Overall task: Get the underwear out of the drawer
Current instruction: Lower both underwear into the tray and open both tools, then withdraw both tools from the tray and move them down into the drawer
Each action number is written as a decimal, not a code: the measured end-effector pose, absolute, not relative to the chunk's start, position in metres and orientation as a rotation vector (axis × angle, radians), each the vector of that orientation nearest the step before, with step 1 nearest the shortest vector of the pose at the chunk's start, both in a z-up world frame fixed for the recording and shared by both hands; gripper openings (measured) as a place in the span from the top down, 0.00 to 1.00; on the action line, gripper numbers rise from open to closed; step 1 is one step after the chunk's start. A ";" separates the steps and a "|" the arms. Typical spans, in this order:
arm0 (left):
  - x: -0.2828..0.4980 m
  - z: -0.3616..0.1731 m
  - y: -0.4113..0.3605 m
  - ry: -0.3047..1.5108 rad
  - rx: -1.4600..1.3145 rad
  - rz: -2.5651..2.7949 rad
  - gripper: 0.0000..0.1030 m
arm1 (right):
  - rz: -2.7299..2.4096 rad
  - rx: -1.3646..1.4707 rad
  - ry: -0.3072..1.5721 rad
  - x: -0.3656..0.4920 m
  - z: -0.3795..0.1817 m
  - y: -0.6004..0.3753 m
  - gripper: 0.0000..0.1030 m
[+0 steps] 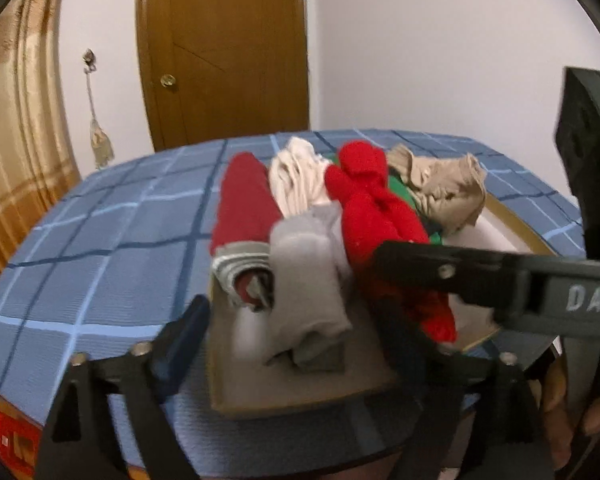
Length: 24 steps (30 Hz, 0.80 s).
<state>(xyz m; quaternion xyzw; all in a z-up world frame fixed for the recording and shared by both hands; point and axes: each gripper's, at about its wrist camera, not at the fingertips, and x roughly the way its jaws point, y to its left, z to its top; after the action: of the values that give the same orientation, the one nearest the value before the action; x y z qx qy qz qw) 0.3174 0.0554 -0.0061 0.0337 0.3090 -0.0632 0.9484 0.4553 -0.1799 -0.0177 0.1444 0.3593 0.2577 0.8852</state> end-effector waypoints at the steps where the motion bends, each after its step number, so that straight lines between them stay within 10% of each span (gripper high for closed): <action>1: 0.314 -0.004 0.057 0.618 0.064 -0.116 0.01 | 0.535 0.308 0.731 0.451 -0.014 -0.182 0.35; 24: 0.276 -0.002 0.054 0.665 0.049 -0.101 0.01 | 0.459 0.364 0.629 0.376 0.006 -0.221 0.31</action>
<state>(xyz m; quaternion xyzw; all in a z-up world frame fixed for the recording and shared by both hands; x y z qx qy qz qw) 0.2764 0.0544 -0.0019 0.0242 0.3263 -0.0494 0.9436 0.3762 -0.2208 0.0060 0.1763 0.3049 0.2224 0.9091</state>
